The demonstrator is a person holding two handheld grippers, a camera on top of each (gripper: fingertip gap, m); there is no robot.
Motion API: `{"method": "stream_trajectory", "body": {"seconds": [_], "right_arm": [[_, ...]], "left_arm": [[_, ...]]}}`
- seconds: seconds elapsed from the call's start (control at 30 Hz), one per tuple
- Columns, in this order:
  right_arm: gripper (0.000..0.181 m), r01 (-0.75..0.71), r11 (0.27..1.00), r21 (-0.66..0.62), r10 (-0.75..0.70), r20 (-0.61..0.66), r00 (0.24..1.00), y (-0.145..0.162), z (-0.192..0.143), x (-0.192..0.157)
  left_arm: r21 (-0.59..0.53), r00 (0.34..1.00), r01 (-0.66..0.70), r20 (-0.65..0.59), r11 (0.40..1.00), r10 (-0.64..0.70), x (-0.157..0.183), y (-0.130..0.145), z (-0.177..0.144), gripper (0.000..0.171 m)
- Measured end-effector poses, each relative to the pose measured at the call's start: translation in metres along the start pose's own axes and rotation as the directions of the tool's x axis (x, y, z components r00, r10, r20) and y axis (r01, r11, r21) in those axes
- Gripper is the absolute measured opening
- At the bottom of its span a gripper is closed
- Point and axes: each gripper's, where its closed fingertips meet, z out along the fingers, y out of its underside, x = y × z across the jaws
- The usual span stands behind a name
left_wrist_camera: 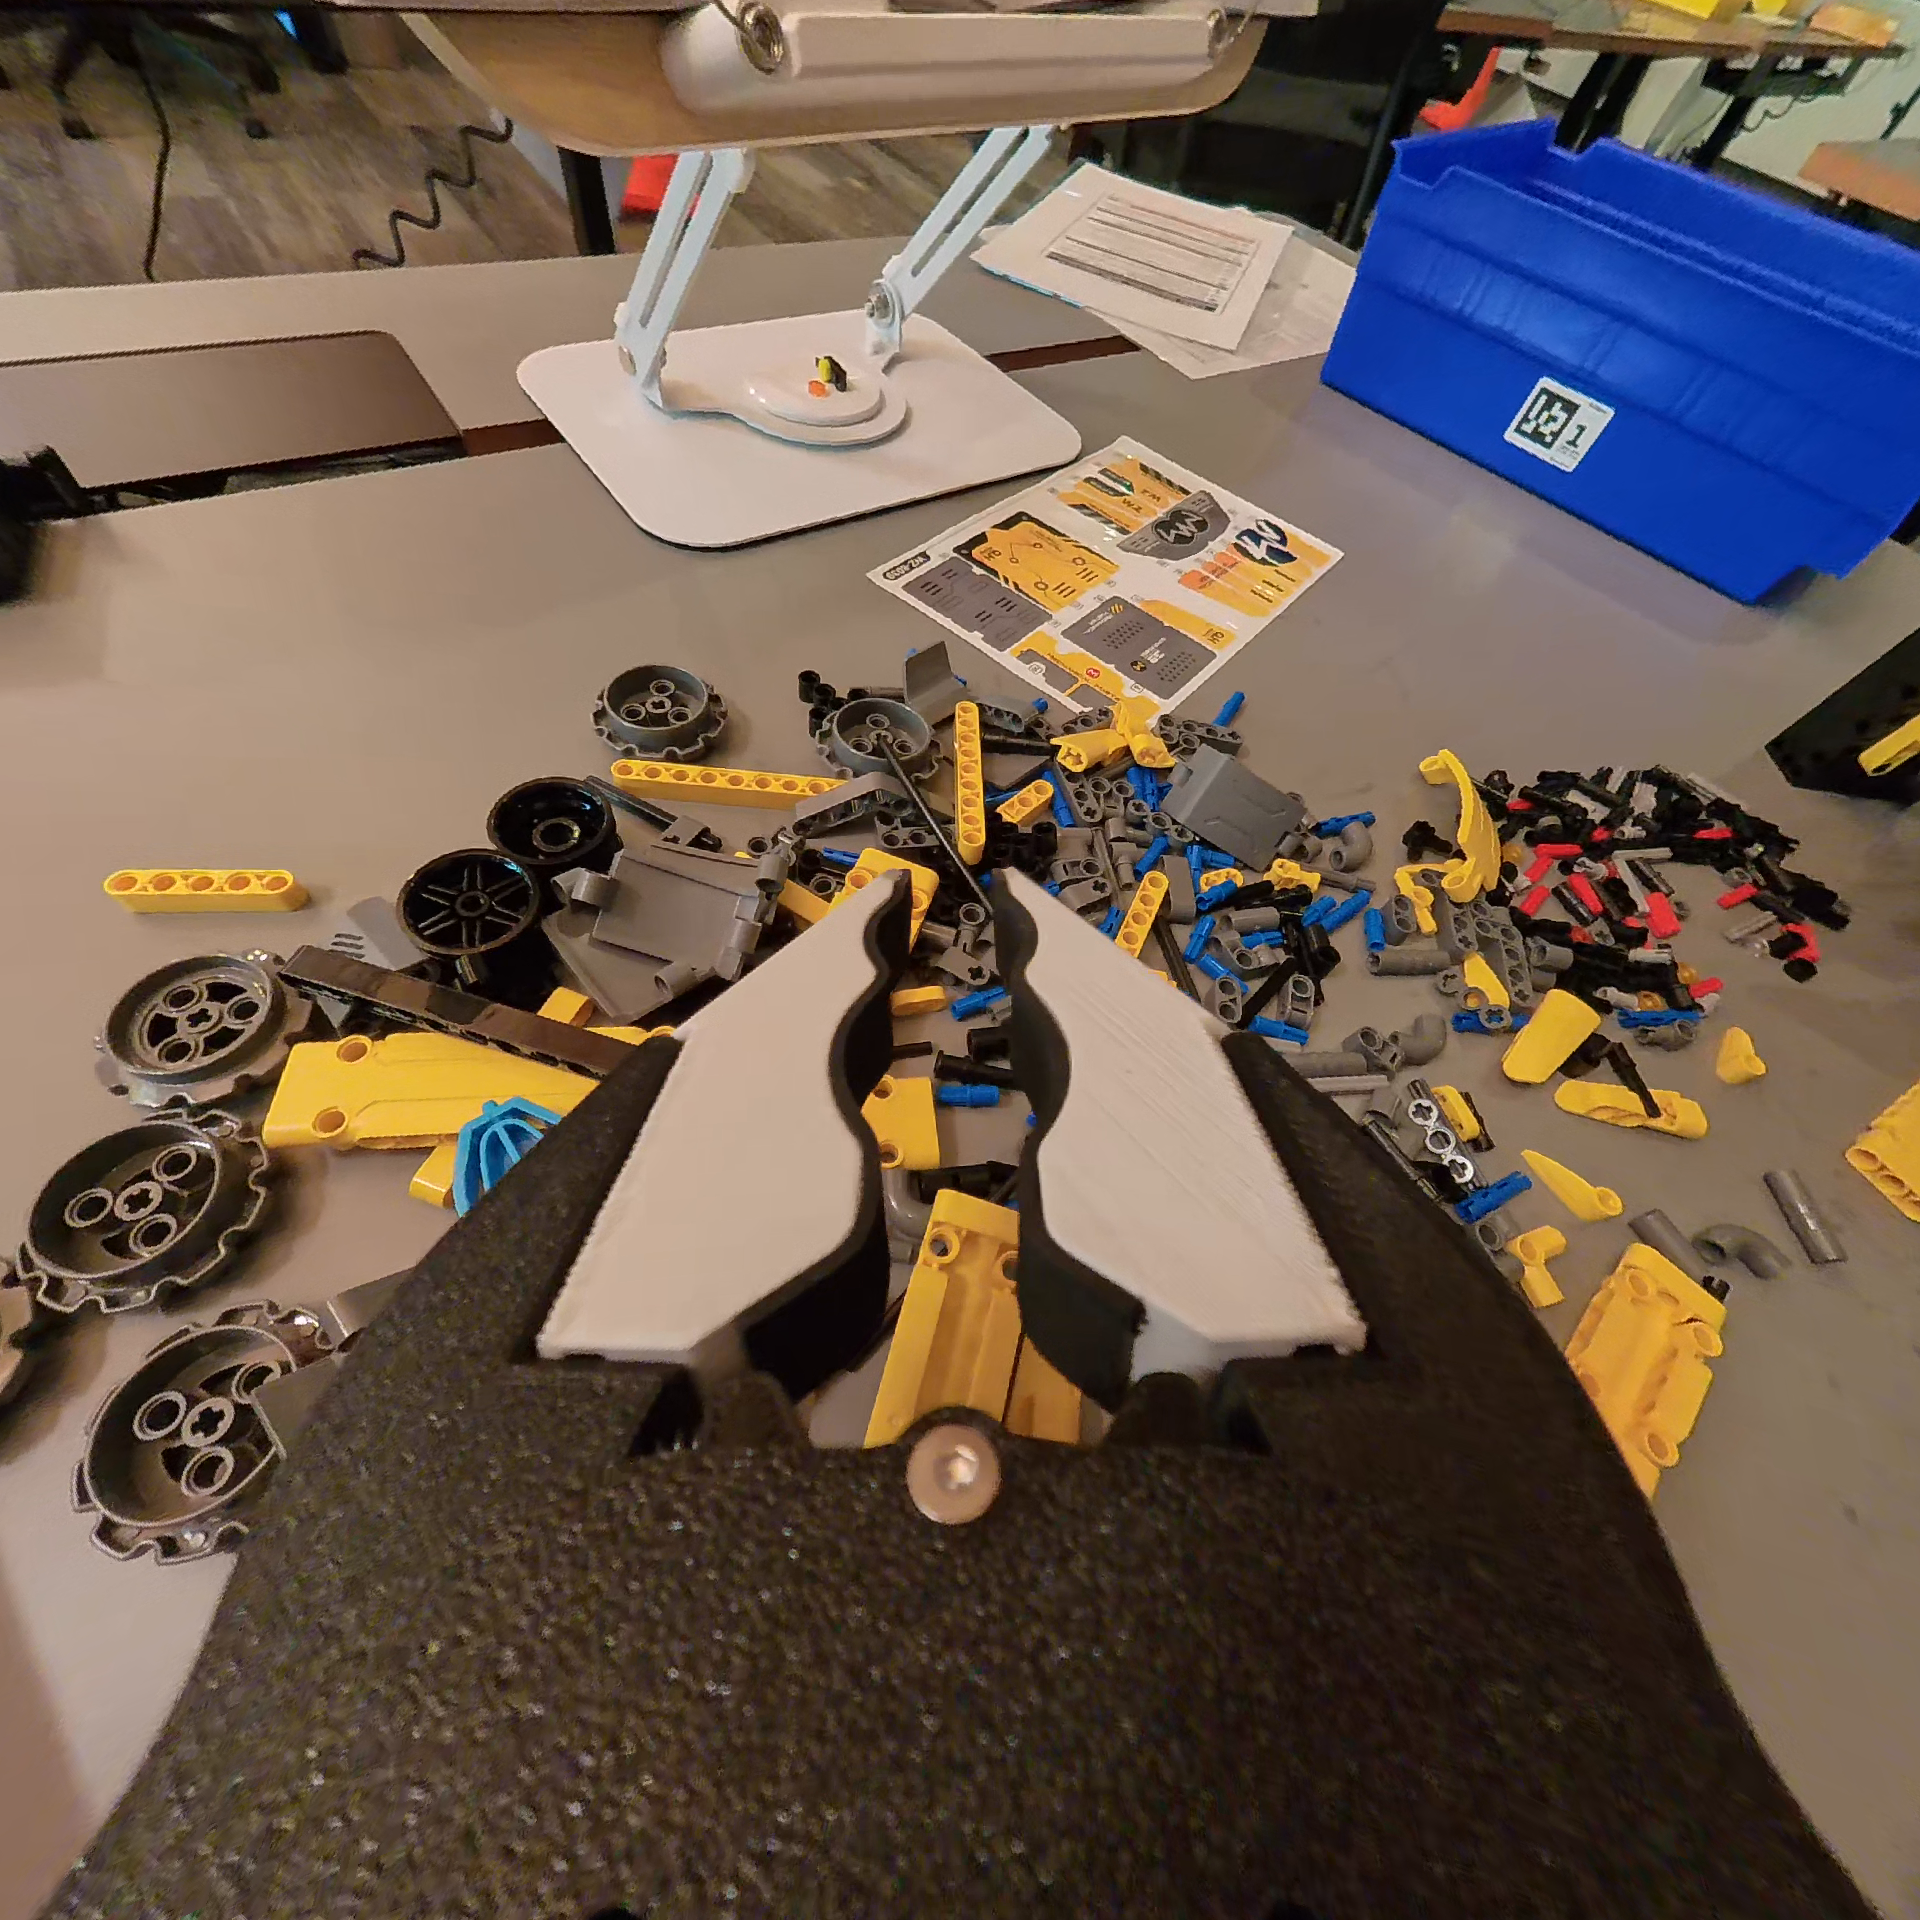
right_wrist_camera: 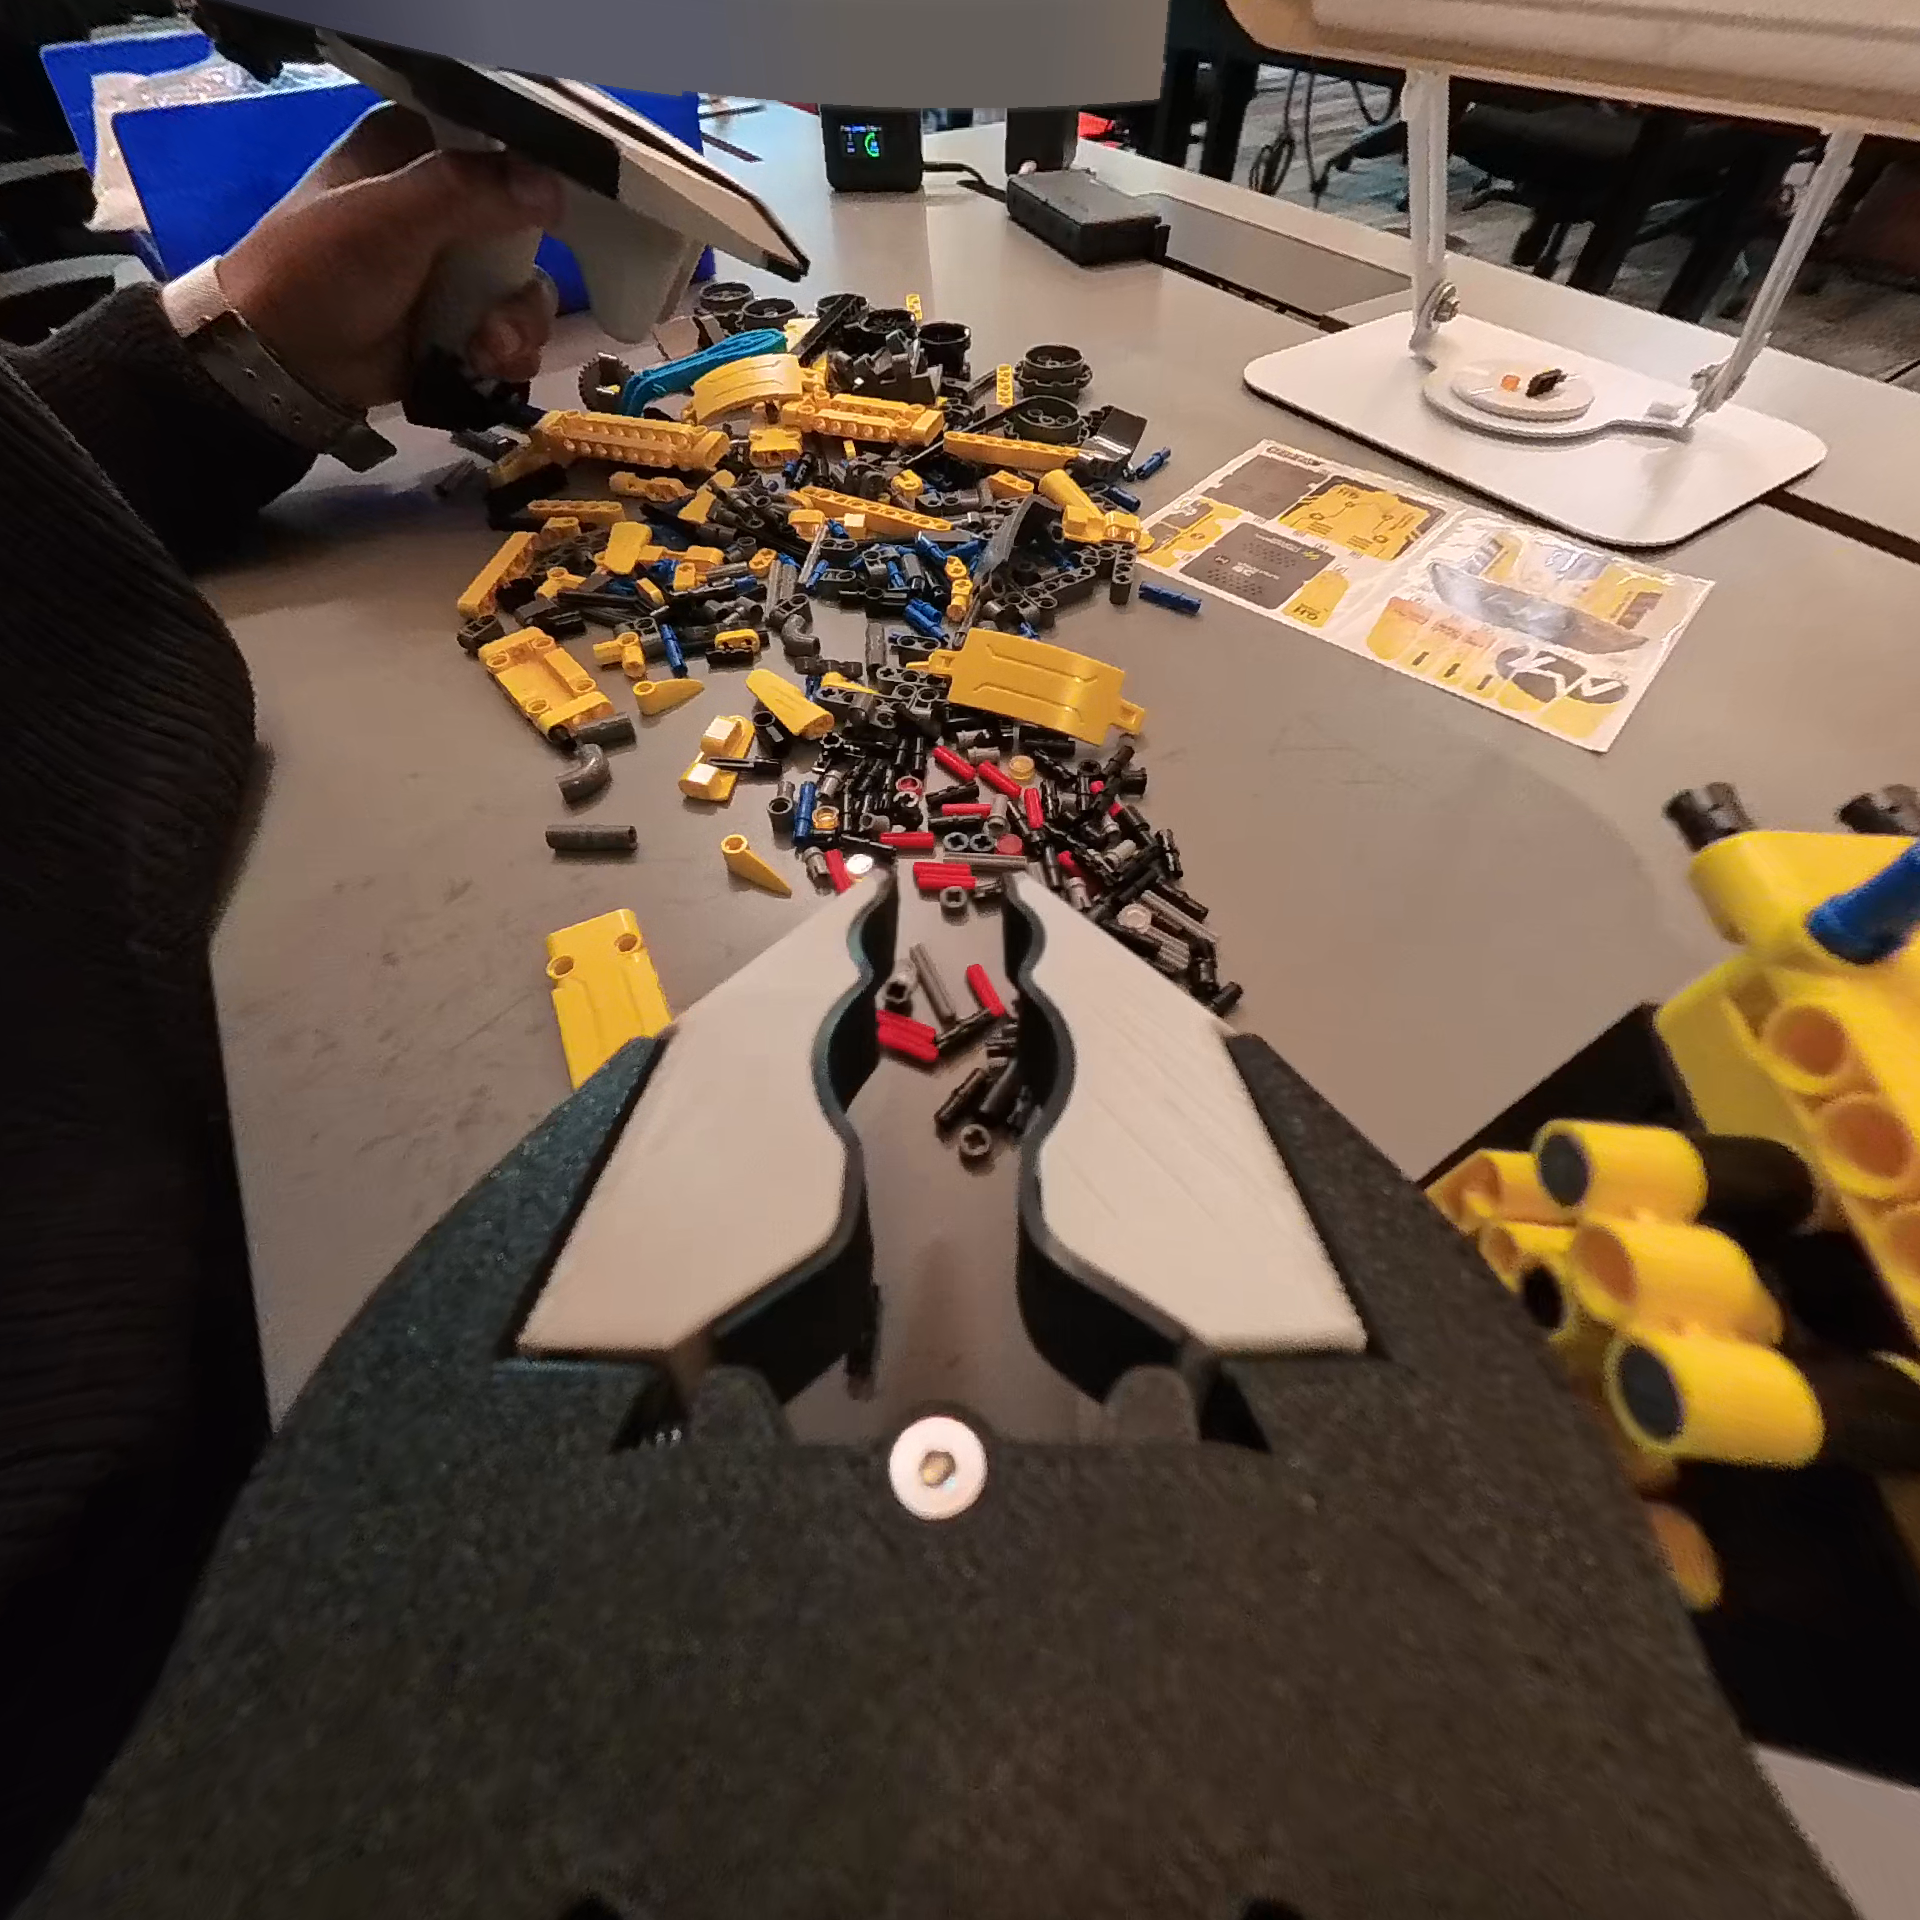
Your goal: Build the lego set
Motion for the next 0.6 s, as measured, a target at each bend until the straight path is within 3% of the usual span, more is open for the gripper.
{"method": "stream_trajectory", "body": {"seconds": [0.4, 0.6], "right_arm": [[0.019, 0.028, 0.996, -0.082, -0.031, -0.039, 0.999, 0.008, 0.013, 0.011], [0.019, 0.016, 0.997, -0.074, -0.019, -0.038, 0.999, 0.007, 0.012, 0.012]], "left_arm": [[-0.006, 1.000, 0.010, -0.008, 1.000, -0.010, -0.001, 0.002, 0.002, 0.015], [0.068, 1.000, -0.013, 0.029, 0.998, 0.011, -0.008, -0.011, -0.006, 0.015]]}}
